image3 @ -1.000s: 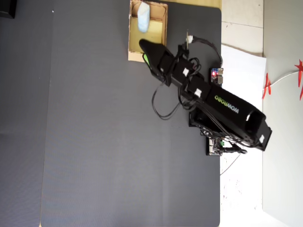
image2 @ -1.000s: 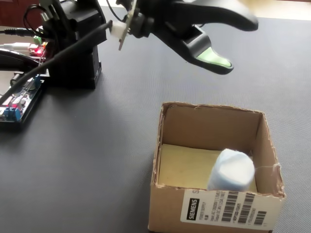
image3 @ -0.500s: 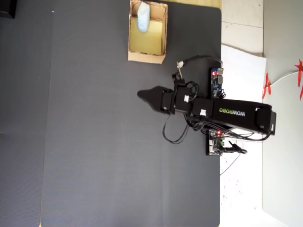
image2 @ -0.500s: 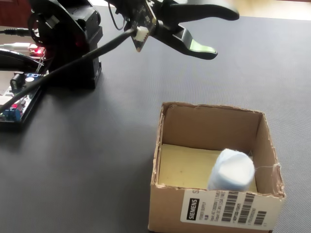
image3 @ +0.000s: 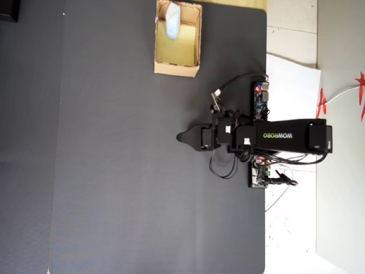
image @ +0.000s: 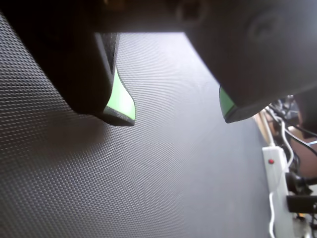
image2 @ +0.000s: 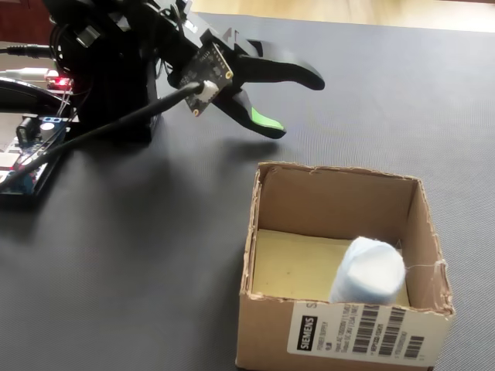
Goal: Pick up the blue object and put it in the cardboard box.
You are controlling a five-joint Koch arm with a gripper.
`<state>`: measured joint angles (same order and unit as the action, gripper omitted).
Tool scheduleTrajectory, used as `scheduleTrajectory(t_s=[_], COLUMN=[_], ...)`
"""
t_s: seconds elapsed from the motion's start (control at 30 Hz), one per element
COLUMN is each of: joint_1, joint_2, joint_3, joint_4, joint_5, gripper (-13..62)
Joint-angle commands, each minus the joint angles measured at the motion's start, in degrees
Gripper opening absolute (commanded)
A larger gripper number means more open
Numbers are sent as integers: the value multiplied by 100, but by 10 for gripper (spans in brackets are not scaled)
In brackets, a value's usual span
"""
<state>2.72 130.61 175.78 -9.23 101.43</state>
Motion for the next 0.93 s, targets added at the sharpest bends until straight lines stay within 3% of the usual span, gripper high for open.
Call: scheduleTrajectory(t_s=[0.0, 0.9], joint_1=[9, 53], joint_2=[519, 510], joint_3=[176, 290], joint_4=[-466, 202], joint_5=[272, 220], gripper=[341, 340])
